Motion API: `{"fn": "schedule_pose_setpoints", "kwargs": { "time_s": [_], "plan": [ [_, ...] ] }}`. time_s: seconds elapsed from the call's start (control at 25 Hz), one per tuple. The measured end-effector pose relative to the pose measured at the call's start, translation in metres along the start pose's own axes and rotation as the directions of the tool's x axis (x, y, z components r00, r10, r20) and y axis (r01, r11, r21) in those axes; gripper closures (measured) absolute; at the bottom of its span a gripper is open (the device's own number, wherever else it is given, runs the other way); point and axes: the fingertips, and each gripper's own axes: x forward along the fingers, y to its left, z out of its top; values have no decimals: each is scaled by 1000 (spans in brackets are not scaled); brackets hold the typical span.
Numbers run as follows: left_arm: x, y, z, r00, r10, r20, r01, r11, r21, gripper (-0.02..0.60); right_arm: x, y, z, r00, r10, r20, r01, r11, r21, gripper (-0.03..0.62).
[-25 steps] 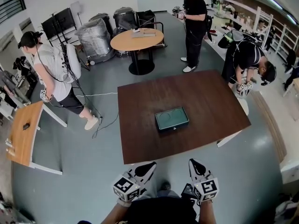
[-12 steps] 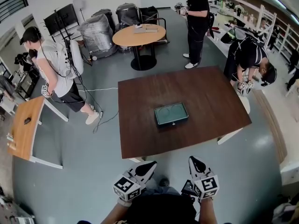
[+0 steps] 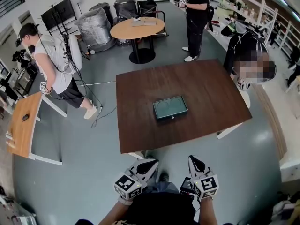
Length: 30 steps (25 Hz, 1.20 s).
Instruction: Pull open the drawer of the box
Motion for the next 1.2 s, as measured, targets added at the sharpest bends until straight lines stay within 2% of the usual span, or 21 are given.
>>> {"fn": "schedule_pose_setpoints", "kwargs": {
  "time_s": [0.36, 0.56, 0.8, 0.92, 1.2],
  "plan": [
    [-7, 18, -1, 999, 35, 16, -35, 999, -27, 575, 33, 19, 14, 997, 72, -21, -74, 994, -84, 606],
    [-8, 24, 5, 998, 47, 34, -46, 999, -26, 575, 44, 23, 18, 995, 92, -33, -94, 991, -92, 606],
    [-14, 37, 10, 997, 63, 45, -61, 998, -28, 575, 55, 27, 33, 995, 85, -53, -90, 990, -105, 607],
    [-14, 39, 11, 996, 69, 48, -68, 997, -28, 575, 60, 26, 24, 994, 104, -30, -107, 989, -104, 606],
    [-16, 48, 18, 996, 75, 48, -73, 997, -30, 575, 71, 20, 24, 994, 92, -54, -97, 989, -108, 607]
  ]
}}
